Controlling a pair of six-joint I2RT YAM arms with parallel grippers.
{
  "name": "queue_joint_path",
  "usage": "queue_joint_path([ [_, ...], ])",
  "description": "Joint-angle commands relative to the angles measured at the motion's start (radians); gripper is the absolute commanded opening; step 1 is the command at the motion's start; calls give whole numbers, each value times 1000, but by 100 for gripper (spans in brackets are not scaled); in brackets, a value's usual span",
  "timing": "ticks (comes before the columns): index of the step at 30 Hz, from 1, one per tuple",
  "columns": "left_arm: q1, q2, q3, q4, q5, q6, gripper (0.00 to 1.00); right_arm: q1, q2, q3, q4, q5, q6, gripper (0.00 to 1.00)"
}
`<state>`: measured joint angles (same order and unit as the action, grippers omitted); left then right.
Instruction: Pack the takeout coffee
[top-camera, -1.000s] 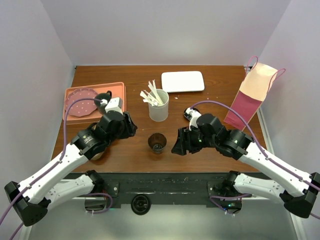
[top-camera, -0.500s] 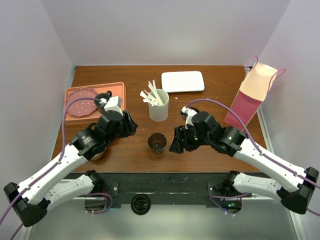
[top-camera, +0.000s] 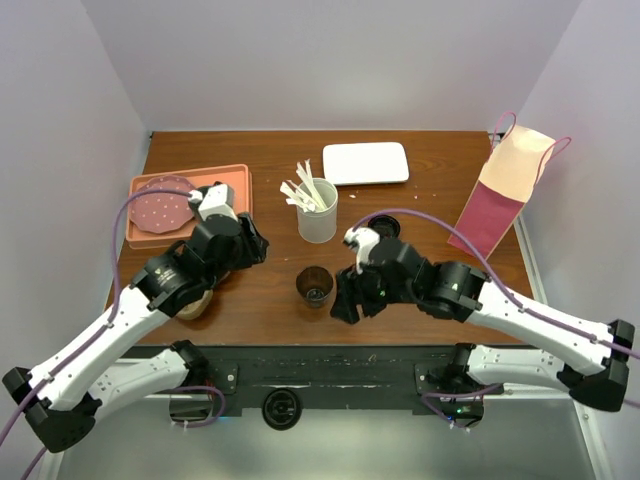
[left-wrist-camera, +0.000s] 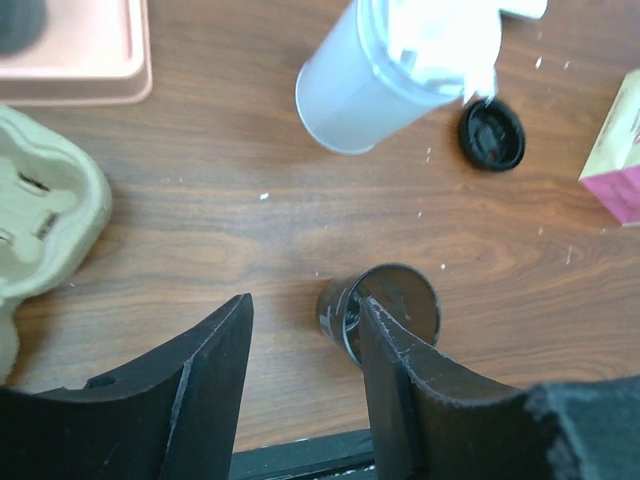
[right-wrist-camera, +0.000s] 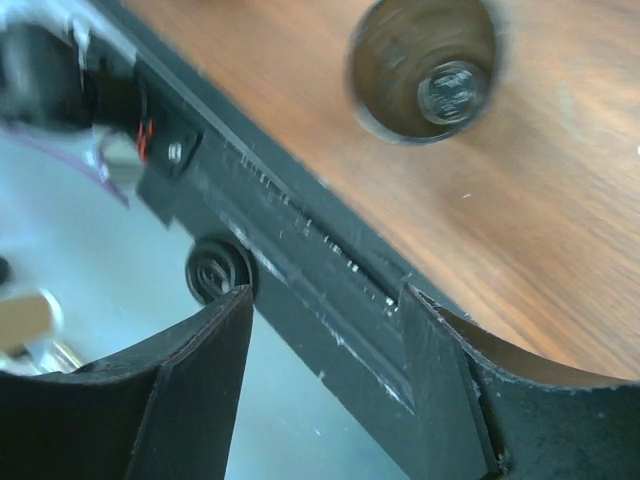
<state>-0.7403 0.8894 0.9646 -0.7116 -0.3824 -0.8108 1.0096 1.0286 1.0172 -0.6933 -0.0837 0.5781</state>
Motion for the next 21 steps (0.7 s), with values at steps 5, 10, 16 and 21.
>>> queue_joint_path([
  [5,-1,-41,229,-19,-157,1,54,485,224,110,2,310,-1,74],
  [10,1,-87,310,-22,-228,35,69,616,387,135,99,358,-6,84],
  [16,1,-124,384,-14,-288,79,100,699,576,161,264,349,-66,96],
  [21,1,-152,388,-49,-277,65,100,751,692,227,284,368,-100,96],
])
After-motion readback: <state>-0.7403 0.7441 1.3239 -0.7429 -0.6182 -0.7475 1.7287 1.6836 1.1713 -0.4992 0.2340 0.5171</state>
